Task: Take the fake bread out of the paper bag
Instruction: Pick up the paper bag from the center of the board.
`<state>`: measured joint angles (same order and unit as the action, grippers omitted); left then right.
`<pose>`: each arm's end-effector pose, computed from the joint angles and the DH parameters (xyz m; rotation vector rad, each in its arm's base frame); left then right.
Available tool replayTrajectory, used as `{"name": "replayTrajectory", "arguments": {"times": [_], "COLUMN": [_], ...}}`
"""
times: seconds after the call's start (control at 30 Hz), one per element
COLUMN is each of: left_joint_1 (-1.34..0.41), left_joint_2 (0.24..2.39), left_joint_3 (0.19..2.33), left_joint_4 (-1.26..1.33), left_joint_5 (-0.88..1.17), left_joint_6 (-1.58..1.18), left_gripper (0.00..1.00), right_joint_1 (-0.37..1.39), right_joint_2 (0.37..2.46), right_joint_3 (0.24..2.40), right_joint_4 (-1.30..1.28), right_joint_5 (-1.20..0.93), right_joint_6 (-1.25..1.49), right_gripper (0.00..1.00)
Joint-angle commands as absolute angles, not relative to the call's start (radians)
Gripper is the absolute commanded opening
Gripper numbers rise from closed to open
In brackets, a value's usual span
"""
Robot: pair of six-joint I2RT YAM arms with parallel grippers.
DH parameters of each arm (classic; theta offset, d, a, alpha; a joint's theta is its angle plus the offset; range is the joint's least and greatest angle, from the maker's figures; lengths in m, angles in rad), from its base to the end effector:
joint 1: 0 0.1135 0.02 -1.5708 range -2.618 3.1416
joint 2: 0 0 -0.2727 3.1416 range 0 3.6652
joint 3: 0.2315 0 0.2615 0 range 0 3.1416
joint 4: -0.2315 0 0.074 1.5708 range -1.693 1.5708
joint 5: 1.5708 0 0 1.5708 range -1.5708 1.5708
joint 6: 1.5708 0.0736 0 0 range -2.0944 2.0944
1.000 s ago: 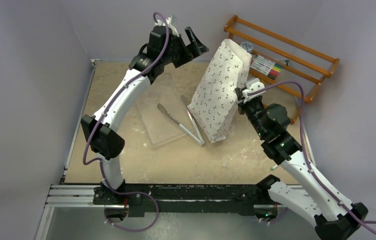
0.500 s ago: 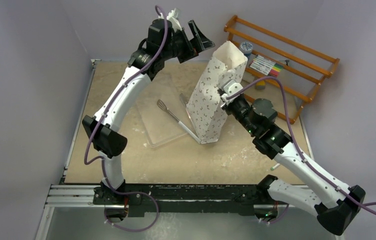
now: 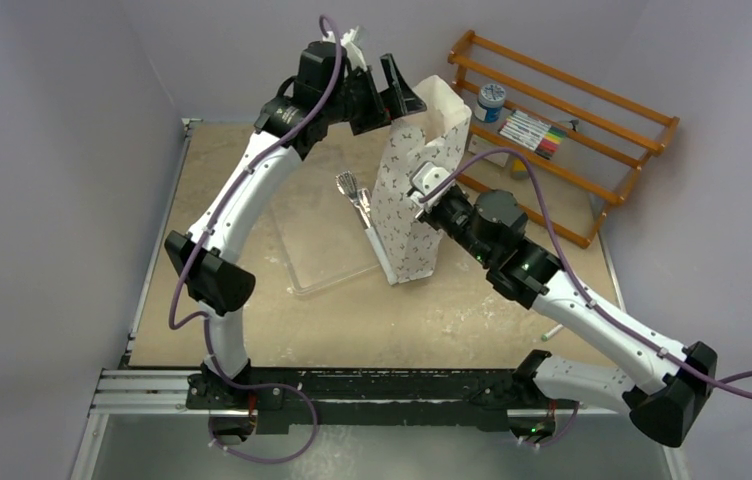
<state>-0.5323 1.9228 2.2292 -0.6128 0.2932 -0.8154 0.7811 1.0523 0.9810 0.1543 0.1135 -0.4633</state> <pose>0.3996 -0.2601 0.4599 -0.0692 2.0455 -1.1648 0.2115 0.1980 0.4043 -0.7925 1.2626 0.1724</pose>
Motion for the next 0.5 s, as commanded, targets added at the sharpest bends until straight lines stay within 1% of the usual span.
{"name": "replayTrajectory", "arguments": {"times": [0.0, 0.17, 0.47], "left_joint_1": [-0.534, -0.534, -0.532], "left_joint_2": [1.865, 1.814, 1.830], "left_joint_3": [2.244, 2.180, 2.232], "left_joint_4": [-0.736, -0.772, -0.815], "left_joint_5": [0.255, 0.160, 0.071], "left_joint_6": [-0.681, -0.624, -0.584], "left_gripper": [0.99, 0.99, 0.99], "right_joint_1": [0.791, 0.802, 0.870], "right_joint_2": [1.050, 1.058, 1.054], "right_joint_3": [1.050, 1.056, 1.050], "right_joint_4": [0.215, 0.214, 0.181], "right_joint_5": [0.126, 0.124, 0.162], "right_joint_6": [-0.489, -0.489, -0.500], "right_gripper": [0.00, 0.00, 0.00]}}
